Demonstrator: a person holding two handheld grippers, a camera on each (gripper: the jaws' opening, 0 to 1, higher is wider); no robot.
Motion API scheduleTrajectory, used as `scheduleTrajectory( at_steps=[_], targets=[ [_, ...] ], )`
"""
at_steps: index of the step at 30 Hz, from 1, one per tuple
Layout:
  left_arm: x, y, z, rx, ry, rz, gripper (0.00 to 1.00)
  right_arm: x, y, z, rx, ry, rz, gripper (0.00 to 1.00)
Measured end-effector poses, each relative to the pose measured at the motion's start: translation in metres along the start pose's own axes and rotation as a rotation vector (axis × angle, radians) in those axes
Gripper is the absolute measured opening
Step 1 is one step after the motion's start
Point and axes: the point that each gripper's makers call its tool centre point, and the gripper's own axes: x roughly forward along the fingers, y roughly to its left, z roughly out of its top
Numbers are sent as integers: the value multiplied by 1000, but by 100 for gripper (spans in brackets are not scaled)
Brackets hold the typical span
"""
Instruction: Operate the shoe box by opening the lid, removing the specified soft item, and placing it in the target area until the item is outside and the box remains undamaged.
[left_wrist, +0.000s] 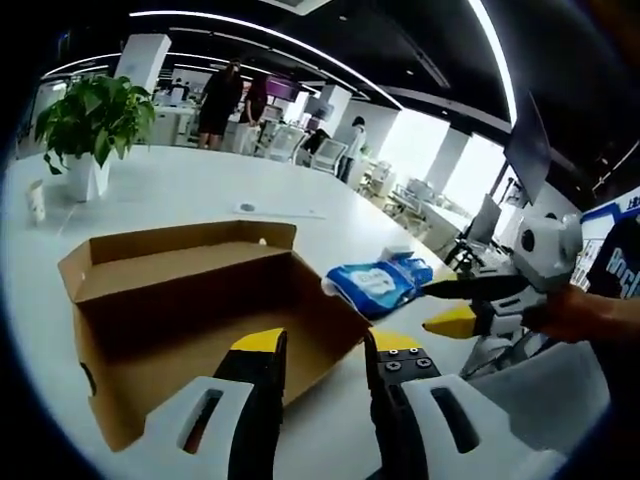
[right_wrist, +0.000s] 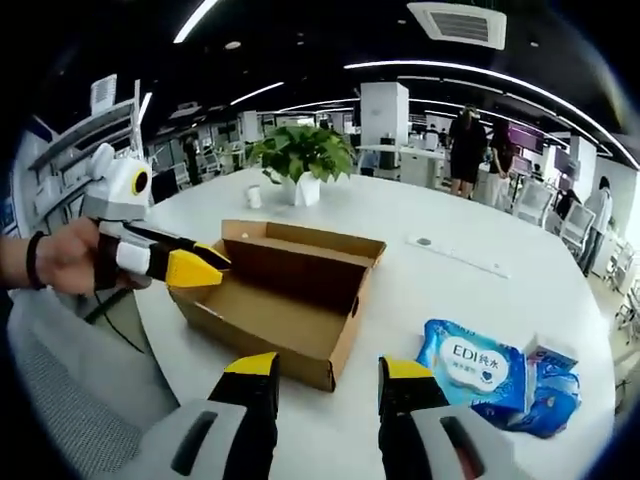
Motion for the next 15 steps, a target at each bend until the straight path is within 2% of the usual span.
scheduleTrajectory(
  at_steps=[4,6,15],
  targets=[
    [2,-1,1,0,3,-8,31,-4,3,0,0,-6,-20,37],
    [4,-1,0,26,14,-5,31,-6,3,-1,-4,-4,-27,37],
    [7,-16,1,62,21,-44,31,-14,6,-7,30,-14,-58,37]
  ],
)
